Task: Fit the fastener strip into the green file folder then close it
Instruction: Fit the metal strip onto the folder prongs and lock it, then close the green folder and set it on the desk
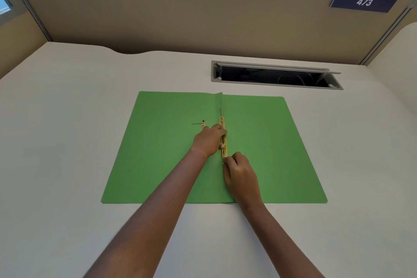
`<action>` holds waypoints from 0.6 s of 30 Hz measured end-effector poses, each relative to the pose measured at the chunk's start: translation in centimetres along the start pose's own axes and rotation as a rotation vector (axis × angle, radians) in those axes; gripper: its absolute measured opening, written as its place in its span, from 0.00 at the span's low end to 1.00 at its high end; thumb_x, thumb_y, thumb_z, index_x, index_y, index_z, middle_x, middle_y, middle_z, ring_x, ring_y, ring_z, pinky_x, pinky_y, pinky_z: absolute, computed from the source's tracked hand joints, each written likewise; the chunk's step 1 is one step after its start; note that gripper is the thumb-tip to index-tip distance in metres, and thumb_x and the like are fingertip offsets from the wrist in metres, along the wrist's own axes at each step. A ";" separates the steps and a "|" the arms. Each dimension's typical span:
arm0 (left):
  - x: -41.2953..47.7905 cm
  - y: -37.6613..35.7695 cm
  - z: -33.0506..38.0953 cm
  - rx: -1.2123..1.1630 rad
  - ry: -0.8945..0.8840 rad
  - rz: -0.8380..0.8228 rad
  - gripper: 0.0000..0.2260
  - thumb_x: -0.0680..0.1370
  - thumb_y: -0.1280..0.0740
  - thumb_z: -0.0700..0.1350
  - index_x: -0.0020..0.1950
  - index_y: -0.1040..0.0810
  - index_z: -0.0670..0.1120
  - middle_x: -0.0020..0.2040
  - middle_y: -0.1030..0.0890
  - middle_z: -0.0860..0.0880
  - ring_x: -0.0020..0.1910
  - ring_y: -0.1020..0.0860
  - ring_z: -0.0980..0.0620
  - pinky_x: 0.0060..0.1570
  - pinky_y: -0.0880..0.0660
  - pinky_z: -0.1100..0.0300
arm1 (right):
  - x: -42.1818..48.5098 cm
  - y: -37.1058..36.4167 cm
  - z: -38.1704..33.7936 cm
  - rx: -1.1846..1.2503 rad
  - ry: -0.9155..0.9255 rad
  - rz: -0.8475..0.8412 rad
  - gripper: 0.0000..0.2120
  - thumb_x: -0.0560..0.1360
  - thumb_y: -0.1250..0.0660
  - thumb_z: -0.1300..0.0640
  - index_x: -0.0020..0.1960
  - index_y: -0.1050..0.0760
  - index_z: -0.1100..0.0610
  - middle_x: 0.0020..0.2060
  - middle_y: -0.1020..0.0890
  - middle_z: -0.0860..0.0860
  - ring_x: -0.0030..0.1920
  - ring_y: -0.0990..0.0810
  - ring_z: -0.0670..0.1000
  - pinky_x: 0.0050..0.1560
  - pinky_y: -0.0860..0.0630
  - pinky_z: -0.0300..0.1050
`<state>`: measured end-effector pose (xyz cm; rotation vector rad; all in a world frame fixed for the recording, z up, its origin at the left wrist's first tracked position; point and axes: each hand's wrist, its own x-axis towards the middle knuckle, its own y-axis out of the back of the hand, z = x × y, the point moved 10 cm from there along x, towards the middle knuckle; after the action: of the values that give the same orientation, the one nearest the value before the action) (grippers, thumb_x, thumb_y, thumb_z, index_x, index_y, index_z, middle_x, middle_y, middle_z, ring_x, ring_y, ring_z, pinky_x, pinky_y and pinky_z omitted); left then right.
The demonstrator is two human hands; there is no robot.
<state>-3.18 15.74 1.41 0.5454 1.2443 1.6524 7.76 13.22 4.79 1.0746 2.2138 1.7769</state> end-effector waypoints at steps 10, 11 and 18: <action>-2.4 1.5 -1.3 -0.323 -0.019 0.209 0.15 0.78 0.36 0.40 0.65 0.26 0.43 0.67 0.25 0.45 0.65 0.29 0.46 0.65 0.32 0.52 | -0.7 1.3 2.3 0.110 0.045 -0.015 0.06 0.73 0.32 0.62 0.46 0.20 0.64 0.37 0.18 0.59 0.36 0.20 0.57 0.37 0.21 0.47; -3.0 2.1 -1.7 -0.322 -0.016 0.275 0.14 0.78 0.37 0.40 0.64 0.25 0.43 0.65 0.23 0.45 0.65 0.29 0.46 0.64 0.32 0.53 | -0.7 1.4 2.7 0.106 0.035 -0.009 0.07 0.73 0.32 0.62 0.47 0.20 0.65 0.38 0.18 0.60 0.37 0.19 0.58 0.38 0.21 0.48; -6.1 4.6 -9.2 -0.021 0.349 0.450 0.16 0.79 0.41 0.42 0.67 0.30 0.41 0.68 0.29 0.42 0.66 0.32 0.43 0.64 0.32 0.52 | -1.9 -1.6 5.4 -0.008 -0.081 -0.204 0.21 0.78 0.42 0.49 0.68 0.32 0.57 0.68 0.30 0.59 0.70 0.34 0.56 0.71 0.37 0.53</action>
<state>-9.73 5.90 3.20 0.5688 1.4215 2.2081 11.06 16.45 1.03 0.8669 2.1792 1.6275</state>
